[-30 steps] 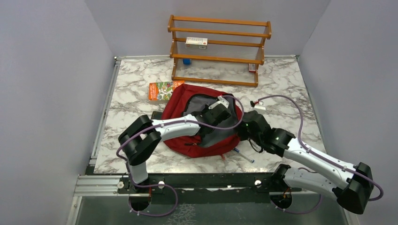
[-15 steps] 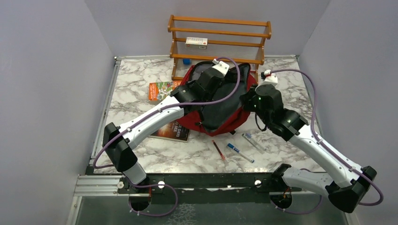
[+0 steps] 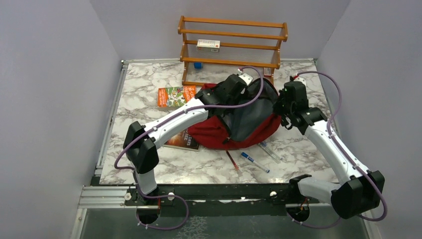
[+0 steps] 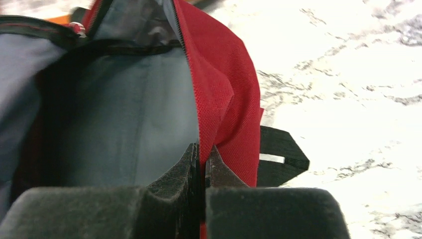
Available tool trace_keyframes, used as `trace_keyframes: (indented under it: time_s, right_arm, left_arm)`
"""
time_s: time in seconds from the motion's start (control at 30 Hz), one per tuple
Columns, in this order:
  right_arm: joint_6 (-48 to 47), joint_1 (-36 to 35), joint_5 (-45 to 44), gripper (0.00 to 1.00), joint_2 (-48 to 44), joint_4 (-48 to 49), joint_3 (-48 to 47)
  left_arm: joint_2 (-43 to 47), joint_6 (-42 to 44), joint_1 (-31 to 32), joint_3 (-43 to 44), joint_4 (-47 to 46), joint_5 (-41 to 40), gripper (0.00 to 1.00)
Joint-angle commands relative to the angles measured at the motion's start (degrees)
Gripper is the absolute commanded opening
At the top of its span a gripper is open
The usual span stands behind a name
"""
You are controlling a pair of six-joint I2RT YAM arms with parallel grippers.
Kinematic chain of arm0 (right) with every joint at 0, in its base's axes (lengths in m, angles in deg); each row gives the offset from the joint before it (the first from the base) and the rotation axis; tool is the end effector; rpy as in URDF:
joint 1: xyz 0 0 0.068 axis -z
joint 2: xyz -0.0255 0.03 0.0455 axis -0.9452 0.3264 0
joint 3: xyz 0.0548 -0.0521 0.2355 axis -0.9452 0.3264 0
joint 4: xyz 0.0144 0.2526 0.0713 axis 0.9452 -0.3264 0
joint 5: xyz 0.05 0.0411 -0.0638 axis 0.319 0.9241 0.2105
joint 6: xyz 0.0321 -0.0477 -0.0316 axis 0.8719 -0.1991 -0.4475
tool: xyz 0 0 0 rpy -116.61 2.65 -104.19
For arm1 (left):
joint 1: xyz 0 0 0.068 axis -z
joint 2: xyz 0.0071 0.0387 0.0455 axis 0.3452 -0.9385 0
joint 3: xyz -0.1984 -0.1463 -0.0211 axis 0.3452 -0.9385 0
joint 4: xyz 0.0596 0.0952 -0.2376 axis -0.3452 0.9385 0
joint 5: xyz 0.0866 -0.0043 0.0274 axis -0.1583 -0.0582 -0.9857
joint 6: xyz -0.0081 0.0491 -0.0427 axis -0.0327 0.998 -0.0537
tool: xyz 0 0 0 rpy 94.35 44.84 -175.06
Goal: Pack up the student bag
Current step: Adjust the student bag at the center of the board.
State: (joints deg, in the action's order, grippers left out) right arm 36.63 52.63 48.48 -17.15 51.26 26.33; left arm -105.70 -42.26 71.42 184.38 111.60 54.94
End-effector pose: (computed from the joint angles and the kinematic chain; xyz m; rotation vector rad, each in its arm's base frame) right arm 0.2631 0.0738 0.2884 0.2842 2.1593 0.1674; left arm 0.2650 -0.3066 0.3039 0.7356 2.1634 -0.1926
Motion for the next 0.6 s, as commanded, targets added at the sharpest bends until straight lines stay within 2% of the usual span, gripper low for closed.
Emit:
trace_keyframes:
  time_s: [0.0, 0.13, 0.37, 0.47, 0.57]
  right_arm:
    - [-1.2, 2.5, 1.2, 0.00, 1.9, 1.9, 3.4]
    - [-0.1, 2.6, -0.6, 0.03, 2.9, 4.2, 7.7]
    - [2.0, 2.6, -0.4, 0.27, 2.0, 6.4, 12.6]
    - [1.9, 2.6, -0.2, 0.35, -0.7, 6.6, 12.2]
    - [1.4, 2.6, -0.2, 0.42, -4.5, 6.2, 11.2]
  left_arm:
    - [-0.3, -2.3, 0.0, -1.6, -7.1, 4.8, 0.00]
    - [1.0, -4.0, -2.6, -8.7, -13.1, 6.8, 0.00]
    - [3.5, -7.5, -7.2, -23.2, -27.5, 17.3, 0.00]
    - [2.9, -8.0, -7.7, -24.2, -29.2, 21.3, 0.08]
    - [3.4, -8.4, -8.5, -23.8, -29.3, 22.8, 0.27]
